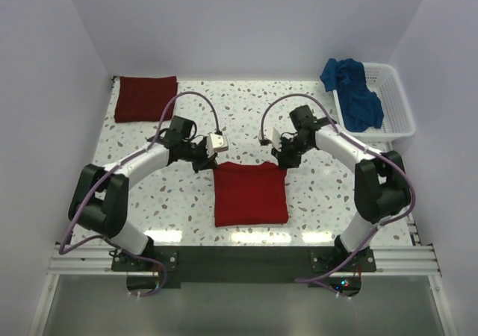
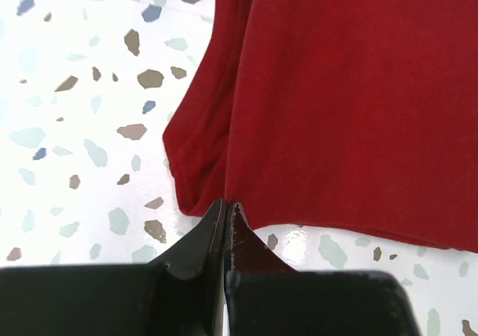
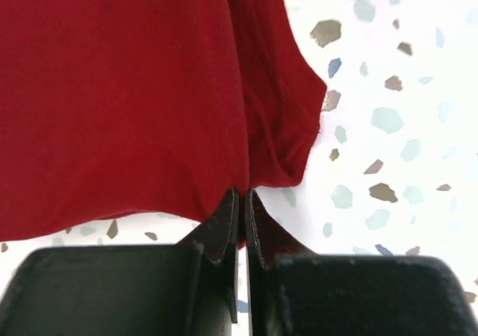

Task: Fold and stack the t-shirts
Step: Fold the tshirt

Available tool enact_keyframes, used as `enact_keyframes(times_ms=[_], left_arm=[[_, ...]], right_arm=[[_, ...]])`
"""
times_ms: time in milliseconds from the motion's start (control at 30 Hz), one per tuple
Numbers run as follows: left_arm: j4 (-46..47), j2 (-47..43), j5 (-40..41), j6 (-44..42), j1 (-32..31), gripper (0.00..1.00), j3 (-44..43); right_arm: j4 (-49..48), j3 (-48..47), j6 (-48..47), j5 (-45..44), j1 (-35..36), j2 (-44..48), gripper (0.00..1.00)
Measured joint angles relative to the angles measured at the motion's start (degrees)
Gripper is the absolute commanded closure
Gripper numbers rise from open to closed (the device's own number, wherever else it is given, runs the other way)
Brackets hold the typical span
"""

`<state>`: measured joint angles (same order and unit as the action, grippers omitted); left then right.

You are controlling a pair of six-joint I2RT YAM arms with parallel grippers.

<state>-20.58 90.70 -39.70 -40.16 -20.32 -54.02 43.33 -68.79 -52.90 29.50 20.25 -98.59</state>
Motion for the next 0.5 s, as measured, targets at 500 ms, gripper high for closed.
enact_keyframes(times_ms=[500], left_arm=[[0.7,1.8,3.5,-2.5,0.3,0.89,1.8]], right_arm=[[-0.5,-3.3,0.8,-0.4,1.0,-6.6,0.95]])
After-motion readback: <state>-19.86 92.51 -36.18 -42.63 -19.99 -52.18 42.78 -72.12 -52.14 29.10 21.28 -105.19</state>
